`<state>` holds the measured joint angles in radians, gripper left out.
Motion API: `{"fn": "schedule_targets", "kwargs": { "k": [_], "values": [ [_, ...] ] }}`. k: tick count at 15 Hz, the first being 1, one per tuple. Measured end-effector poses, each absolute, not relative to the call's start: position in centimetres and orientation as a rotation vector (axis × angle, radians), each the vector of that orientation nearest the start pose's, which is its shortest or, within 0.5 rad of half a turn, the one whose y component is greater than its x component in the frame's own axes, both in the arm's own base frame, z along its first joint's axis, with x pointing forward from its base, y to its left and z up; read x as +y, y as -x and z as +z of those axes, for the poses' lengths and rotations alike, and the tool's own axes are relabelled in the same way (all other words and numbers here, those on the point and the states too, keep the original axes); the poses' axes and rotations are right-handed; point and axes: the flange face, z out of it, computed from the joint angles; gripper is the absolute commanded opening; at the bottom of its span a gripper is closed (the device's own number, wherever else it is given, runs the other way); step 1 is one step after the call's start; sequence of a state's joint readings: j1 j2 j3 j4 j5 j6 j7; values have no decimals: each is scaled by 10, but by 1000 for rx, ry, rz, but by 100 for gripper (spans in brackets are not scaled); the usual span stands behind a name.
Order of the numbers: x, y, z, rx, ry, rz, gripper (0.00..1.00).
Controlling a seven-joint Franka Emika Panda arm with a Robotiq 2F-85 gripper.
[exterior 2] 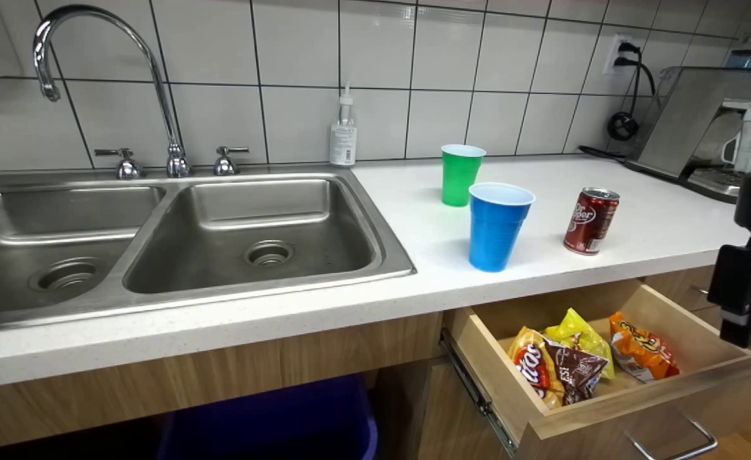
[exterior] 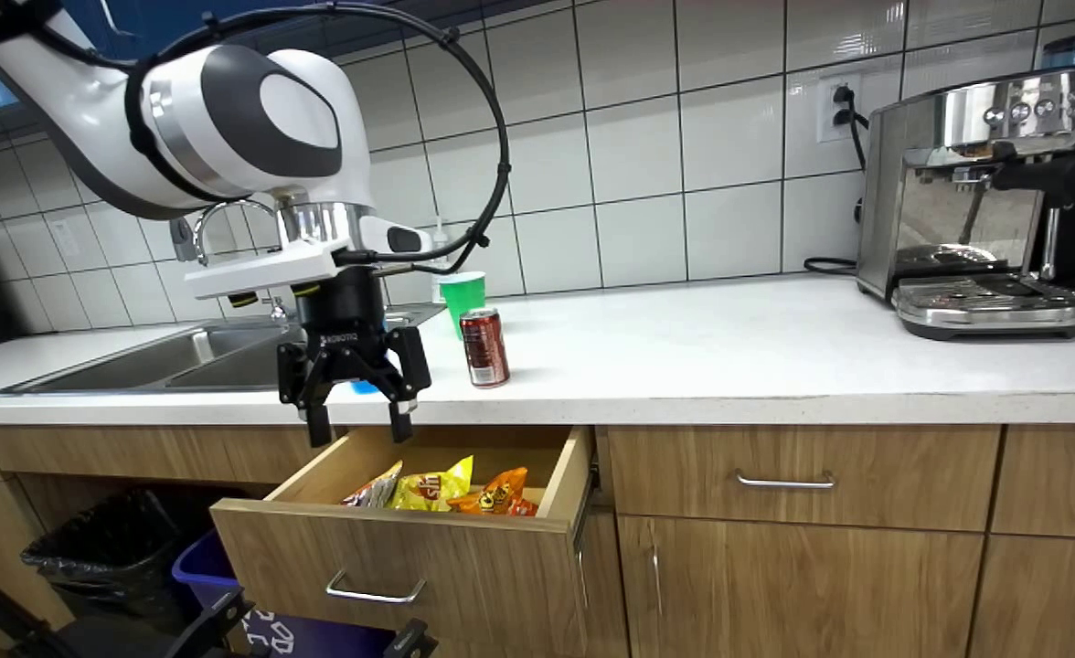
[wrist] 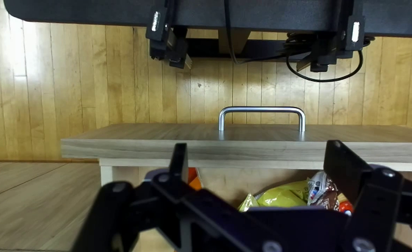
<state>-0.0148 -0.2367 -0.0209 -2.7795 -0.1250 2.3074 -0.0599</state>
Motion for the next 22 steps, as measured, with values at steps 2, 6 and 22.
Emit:
{"fn": "schedule_targets", "kwargs": {
  "k": [2,6,22],
  "values": [
    [-14,-351,264,-192,3179,381,100],
    [-15,-351,264,-191,3179,382,100],
    [-3,-338,214,-324,3119,602,100]
  ]
}}
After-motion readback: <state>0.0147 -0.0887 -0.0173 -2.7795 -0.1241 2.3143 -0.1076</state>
